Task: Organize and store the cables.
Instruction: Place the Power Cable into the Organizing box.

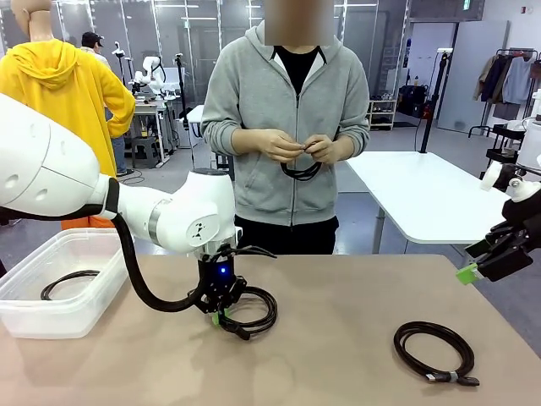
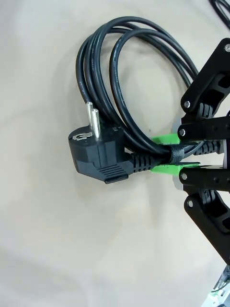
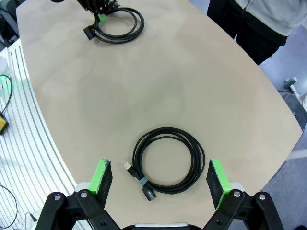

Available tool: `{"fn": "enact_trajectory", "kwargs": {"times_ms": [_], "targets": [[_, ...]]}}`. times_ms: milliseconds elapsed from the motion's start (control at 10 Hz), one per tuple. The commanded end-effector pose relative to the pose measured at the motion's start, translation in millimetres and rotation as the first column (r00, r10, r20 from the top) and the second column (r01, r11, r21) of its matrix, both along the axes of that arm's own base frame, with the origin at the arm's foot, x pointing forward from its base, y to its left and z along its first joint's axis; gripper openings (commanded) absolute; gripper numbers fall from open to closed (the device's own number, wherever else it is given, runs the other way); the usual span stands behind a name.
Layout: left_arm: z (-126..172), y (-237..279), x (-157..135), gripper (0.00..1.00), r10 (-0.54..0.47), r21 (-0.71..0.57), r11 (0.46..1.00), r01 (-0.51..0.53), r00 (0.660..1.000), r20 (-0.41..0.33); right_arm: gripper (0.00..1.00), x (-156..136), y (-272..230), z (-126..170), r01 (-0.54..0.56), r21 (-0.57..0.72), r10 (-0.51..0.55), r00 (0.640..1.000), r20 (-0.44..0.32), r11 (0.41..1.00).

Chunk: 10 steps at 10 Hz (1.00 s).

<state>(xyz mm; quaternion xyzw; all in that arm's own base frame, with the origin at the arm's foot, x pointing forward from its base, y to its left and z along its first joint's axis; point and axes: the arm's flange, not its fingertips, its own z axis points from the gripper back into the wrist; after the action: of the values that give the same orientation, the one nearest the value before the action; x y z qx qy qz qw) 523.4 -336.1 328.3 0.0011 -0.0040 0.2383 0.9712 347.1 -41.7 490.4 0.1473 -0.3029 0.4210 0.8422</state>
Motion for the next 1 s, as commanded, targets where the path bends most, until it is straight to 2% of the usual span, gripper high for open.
{"fn": "enact_trajectory", "kwargs": {"times_ms": [0,100,200,300,400,500,600,700,900], "targets": [[24,-1,-3,0.0,-0.003,0.004,1.0,0.003,1.0,0.02,1.0,2,0,1,0.009,0.007,-0.009,1.0,-0.003,1.0],[44,6,-7,0.0,-0.089,-0.037,0.995,0.091,0.995,0.055,1.0,2,0,1,0.009,0.007,-0.009,1.0,-0.003,1.0],[74,20,-13,0.0,-0.136,0.018,0.991,0.135,0.986,0.093,1.0,2,0,1,0.009,0.007,-0.009,1.0,-0.003,1.0],[101,31,-23,0.0,-0.217,0.009,0.976,0.217,0.97,0.113,1.0,2,0,1,0.009,0.007,-0.009,1.0,-0.003,1.0],[115,40,-30,0.0,-0.303,-0.015,0.952,0.307,0.947,0.109,1.0,2,0,1,0.009,0.007,-0.009,1.0,-0.003,1.0],[120,44,-33,0.0,-0.297,-0.009,0.954,0.3,0.947,0.124,1.0,2,0,1,0.009,0.007,-0.009,1.0,-0.003,1.0],[121,41,-35,0.0,-0.364,-0.019,0.928,0.371,0.919,0.154,1.0,2,0,1,0.009,0.007,-0.009,1.0,-0.003,1.0],[124,30,-23,0.0,-0.265,0.009,0.964,0.266,0.955,0.134,1.0,2,0,1,0.009,0.007,-0.009,1.0,-0.003,1.0],[124,30,-23,0.0,-0.265,0.009,0.964,0.266,0.955,0.134,1.0,2,0,1,0.009,0.007,-0.009,1.0,-0.003,1.0]]}}
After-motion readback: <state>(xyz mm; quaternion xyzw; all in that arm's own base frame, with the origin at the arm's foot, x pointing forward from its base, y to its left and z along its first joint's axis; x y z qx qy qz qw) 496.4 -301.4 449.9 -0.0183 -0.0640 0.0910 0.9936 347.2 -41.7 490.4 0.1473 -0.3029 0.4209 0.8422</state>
